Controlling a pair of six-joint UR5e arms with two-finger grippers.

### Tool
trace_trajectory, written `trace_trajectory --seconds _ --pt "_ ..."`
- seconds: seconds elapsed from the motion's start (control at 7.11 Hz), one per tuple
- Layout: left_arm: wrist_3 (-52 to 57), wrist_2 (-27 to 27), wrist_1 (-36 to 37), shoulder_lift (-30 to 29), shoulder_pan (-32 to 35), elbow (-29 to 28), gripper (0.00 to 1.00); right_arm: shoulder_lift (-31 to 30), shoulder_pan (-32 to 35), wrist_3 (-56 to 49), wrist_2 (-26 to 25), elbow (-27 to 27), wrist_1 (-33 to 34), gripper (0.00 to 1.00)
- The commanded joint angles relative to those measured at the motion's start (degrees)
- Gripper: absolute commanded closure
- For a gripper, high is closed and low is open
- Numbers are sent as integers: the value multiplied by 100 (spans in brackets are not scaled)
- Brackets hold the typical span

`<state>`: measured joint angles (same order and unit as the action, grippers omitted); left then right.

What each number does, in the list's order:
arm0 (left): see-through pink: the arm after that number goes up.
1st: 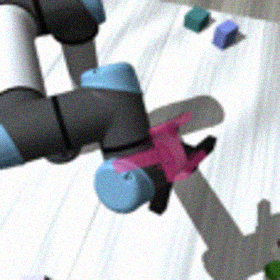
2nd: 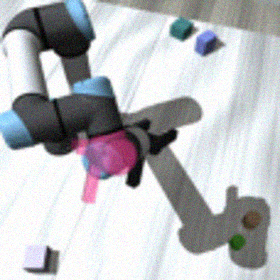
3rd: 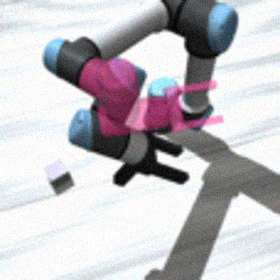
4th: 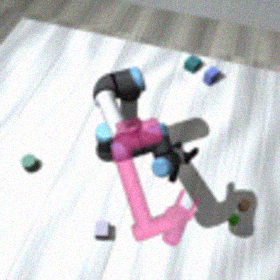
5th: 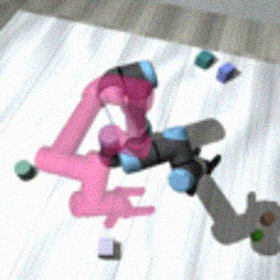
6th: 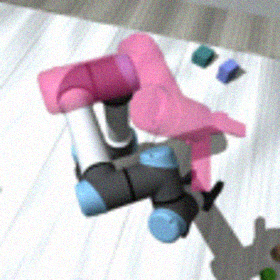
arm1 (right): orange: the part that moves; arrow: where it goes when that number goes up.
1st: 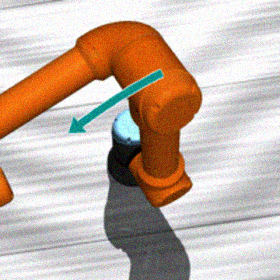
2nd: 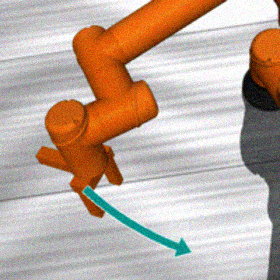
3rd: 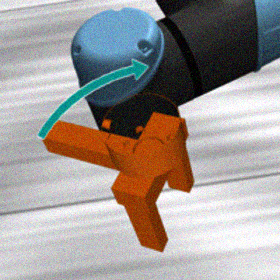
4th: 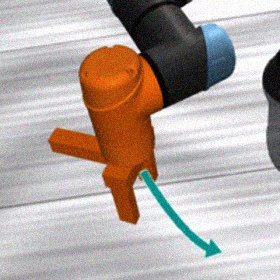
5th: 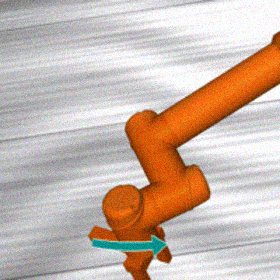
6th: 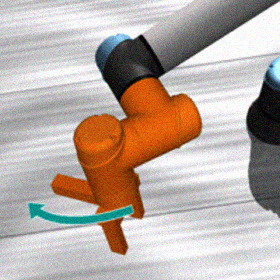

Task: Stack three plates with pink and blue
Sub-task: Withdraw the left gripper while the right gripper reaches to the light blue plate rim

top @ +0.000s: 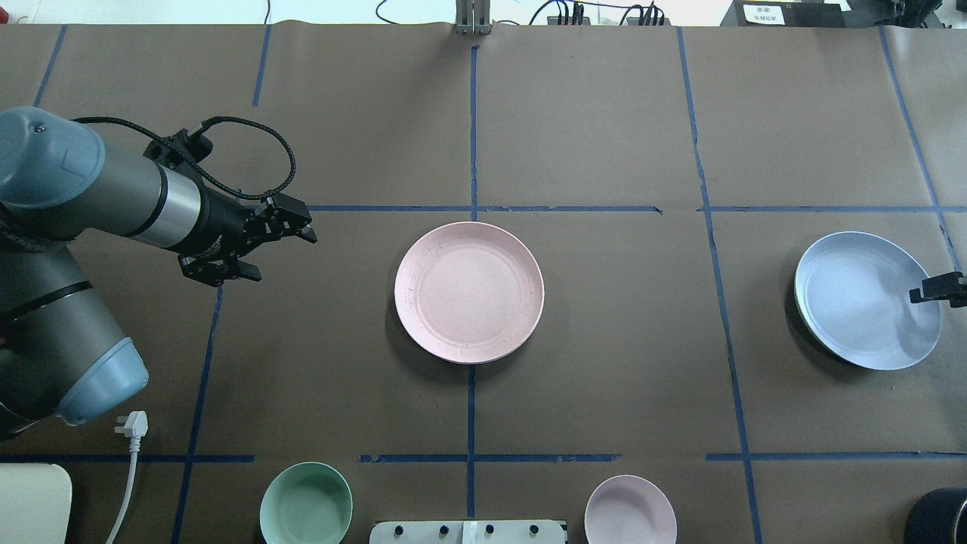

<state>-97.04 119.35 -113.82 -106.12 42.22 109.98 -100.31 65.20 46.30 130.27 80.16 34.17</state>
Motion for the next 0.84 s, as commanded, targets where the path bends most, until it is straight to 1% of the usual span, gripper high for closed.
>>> trace_trajectory --seconds 0.0,0.28,0.42,0.7 --pt "0 0 0 73 32 14 0 -32 1 -7 -2 17 -7 100" --pt "271 -9 78 196 32 -64 0 -50 19 -15 42 78 -7 100" --pt "865 0 236 397 145 -21 0 -32 54 -7 60 87 -7 100" --pt "1972 18 352 923 496 32 0 -32 80 63 121 393 -16 100"
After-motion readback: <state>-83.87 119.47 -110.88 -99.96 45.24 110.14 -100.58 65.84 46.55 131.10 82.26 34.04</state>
